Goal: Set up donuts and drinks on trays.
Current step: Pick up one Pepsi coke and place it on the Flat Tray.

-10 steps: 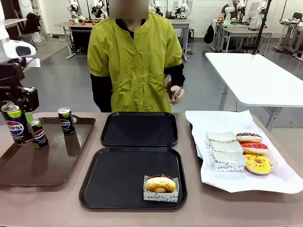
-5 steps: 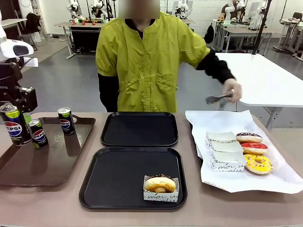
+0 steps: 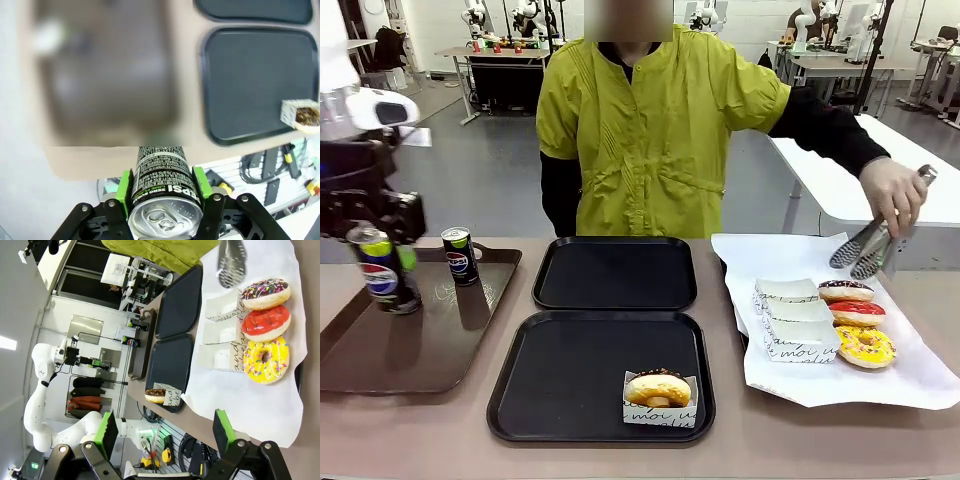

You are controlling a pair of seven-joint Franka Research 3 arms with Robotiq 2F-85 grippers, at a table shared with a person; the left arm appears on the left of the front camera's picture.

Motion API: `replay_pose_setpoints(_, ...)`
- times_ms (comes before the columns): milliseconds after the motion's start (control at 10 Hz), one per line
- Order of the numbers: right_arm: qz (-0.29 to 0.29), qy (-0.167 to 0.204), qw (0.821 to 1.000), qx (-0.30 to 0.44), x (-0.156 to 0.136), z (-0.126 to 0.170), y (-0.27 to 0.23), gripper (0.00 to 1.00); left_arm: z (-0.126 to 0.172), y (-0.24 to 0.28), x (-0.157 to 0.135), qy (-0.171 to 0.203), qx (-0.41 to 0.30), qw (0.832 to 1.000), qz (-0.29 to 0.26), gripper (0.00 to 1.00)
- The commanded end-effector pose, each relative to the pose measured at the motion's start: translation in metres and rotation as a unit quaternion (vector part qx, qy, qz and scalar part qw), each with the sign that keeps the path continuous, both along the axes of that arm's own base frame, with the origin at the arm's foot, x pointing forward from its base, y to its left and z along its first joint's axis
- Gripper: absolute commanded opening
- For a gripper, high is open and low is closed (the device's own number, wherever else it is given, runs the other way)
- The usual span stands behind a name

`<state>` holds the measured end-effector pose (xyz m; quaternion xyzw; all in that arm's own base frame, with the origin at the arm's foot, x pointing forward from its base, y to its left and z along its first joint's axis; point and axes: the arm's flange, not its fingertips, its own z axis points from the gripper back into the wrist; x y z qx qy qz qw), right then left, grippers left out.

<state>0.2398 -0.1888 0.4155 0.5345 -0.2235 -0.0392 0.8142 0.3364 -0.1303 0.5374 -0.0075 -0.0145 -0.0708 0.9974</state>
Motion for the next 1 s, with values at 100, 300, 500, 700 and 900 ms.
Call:
replay_pose_setpoints(100, 0.001, -0.004, 1.000, 0.004, -0.001, 0.000, 0.000, 1.00, -0.039, -0.105, -0.023, -0.008, -0.021, 0.996, -0.088, 0.59)
replay_pose_setpoints(300, 0.001, -0.004, 1.000, 0.004, -0.001, 0.000, 0.000, 1.00, -0.077, -0.157, -0.019, -0.006, -0.018, 0.994, -0.104, 0.59)
replay_pose_setpoints(500, 0.001, -0.004, 1.000, 0.004, -0.001, 0.000, 0.000, 1.00, -0.098, -0.196, -0.002, -0.005, -0.008, 0.992, -0.126, 0.59)
replay_pose_setpoints(700, 0.001, -0.004, 1.000, 0.004, -0.001, 0.000, 0.000, 1.00, -0.111, -0.208, 0.011, 0.002, -0.002, 0.992, -0.127, 0.59)
replay_pose_setpoints(900, 0.001, -0.004, 1.000, 0.004, -0.001, 0.000, 0.000, 1.00, -0.120, -0.207, 0.028, 0.019, -0.003, 0.993, -0.118, 0.59)
